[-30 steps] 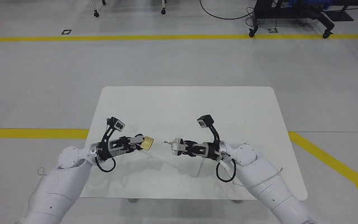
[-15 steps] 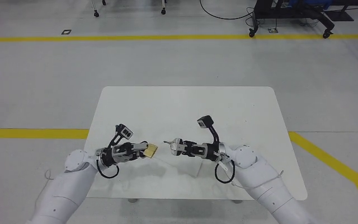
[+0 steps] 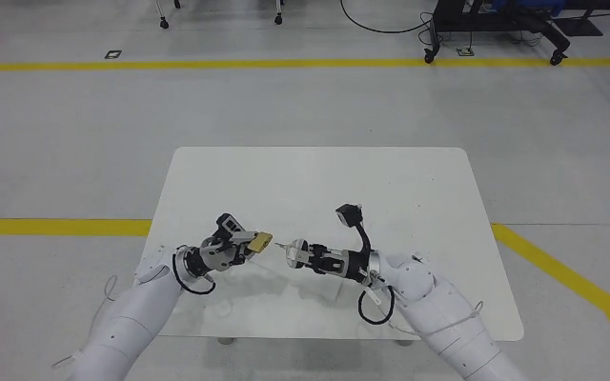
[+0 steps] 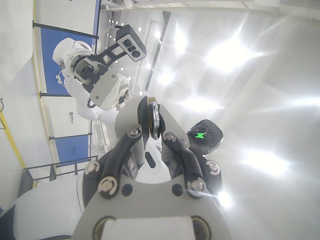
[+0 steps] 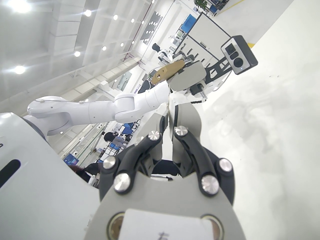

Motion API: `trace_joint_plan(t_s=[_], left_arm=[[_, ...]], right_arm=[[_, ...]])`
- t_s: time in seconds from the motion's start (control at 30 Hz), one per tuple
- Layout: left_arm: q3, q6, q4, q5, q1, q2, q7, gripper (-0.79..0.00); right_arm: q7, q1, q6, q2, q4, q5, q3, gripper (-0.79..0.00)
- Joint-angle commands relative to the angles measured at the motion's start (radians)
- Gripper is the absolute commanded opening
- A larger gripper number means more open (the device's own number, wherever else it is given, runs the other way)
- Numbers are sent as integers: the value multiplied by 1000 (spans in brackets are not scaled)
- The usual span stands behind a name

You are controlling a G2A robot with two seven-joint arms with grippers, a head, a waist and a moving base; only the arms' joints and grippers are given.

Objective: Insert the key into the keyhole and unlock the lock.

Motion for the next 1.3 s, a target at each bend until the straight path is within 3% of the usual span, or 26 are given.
trace_joint_plan(t_s=[0.0,0.43,0.67,1.27], left_arm=[[10,7,-1,-27,-3,-1,0,-785],[79,-8,-38,-29,-13,26,0,-785],[117,-82,-165,27,2,74,0,-785],[117,-82,-165,27,2,74,0,-785]], right_arm=[[-16,-9,1,1,-6,-15,10,-785],[-16,-73,-31,18,-62,-24,78,-785],[5,-85,-35,24,-70,7,106,-785],[5,-85,-35,24,-70,7,106,-785]])
